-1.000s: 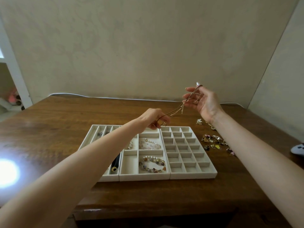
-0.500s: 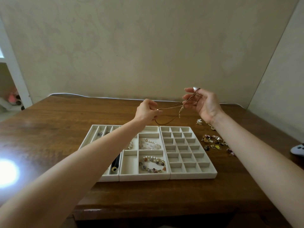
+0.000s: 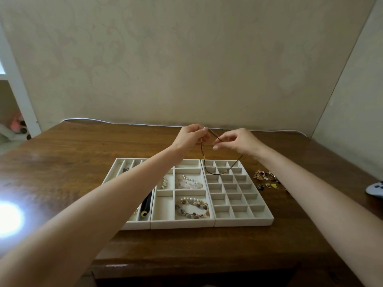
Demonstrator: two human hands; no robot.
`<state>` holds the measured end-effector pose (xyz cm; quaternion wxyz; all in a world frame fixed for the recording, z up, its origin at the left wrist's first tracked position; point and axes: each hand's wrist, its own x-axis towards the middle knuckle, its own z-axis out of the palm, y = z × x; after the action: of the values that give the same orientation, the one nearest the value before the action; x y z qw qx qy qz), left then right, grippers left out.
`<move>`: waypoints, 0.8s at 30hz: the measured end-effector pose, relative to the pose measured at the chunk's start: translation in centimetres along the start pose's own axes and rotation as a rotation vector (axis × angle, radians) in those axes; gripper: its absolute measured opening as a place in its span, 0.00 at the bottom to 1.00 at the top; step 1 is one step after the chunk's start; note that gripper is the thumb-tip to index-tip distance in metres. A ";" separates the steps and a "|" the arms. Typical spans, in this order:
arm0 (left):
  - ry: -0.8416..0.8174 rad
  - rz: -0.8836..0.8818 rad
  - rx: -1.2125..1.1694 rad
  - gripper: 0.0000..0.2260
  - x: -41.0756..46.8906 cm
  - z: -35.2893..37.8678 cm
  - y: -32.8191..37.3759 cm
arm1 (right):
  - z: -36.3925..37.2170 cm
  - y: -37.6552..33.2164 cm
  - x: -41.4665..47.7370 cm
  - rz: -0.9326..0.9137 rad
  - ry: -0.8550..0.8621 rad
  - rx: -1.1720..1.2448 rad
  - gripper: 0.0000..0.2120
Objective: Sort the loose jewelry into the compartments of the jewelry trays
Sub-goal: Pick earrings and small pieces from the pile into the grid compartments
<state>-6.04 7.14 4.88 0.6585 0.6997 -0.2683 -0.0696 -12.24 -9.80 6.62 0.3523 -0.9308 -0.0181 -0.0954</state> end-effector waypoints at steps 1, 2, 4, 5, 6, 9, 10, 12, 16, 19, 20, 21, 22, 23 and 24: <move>-0.009 -0.001 -0.013 0.09 -0.1 0.1 0.0 | 0.3 0.1 0.1 0.001 0.020 -0.092 0.10; -0.004 -0.004 -0.015 0.09 -0.2 0.1 0.0 | 0.4 0.1 0.2 0.003 0.060 -0.144 0.08; 0.053 -0.016 -0.017 0.10 -0.2 -0.2 -0.3 | 0.3 0.4 0.4 -0.016 0.138 -0.130 0.06; 0.104 -0.028 -0.026 0.10 -0.1 -0.5 -0.5 | 0.1 0.5 0.5 -0.028 0.159 -0.087 0.06; 0.164 -0.046 -0.046 0.10 0.0 -0.8 -0.6 | -0.2 0.6 0.5 -0.037 0.161 -0.043 0.06; 0.353 -0.137 -0.126 0.12 0.4 -2.2 -1.4 | -1.2 1.0 0.3 -0.007 0.092 0.064 0.06; 0.408 -0.171 -0.140 0.12 0.6 -2.7 -1.9 | -1.4 1.2 0.3 0.012 0.075 0.131 0.06; 0.481 -0.235 -0.141 0.13 0.8 -3.6 -2.7 | -1.8 1.4 0.1 0.043 0.064 0.347 0.08; 0.472 -0.280 0.002 0.09 0.4 -4.3 -4.1 | -2.3 1.1 -0.1 0.043 0.044 0.766 0.10; 0.359 -0.223 0.297 0.07 -0.2 -4.5 -5.0 | -2.2 0.1 0.0 0.007 0.018 0.998 0.09; 0.329 -0.205 0.373 0.07 -0.4 -4.5 -5.1 | -2.1 -0.4 0.2 -0.007 0.012 1.074 0.08; 0.302 -0.198 0.419 0.07 -0.6 -4.5 -5.0 | -2.1 -0.8 0.3 -0.020 0.014 1.113 0.08; 0.271 -0.197 0.438 0.07 -0.7 -4.4 -5.0 | -2.0 -1.2 0.6 -0.028 0.025 1.110 0.08; 0.232 -0.204 0.435 0.07 -0.8 -4.4 -4.9 | -1.9 -1.7 0.8 -0.033 0.044 1.070 0.07; 0.192 -0.209 0.424 0.07 -0.8 -4.3 -4.9 | -1.7 -2.0 1.1 -0.032 0.068 1.010 0.06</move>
<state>-3.40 11.27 0.54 0.5087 0.8495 -0.1396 -0.0127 -11.64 -9.43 9.43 0.7575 -0.6401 -0.0649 -0.1107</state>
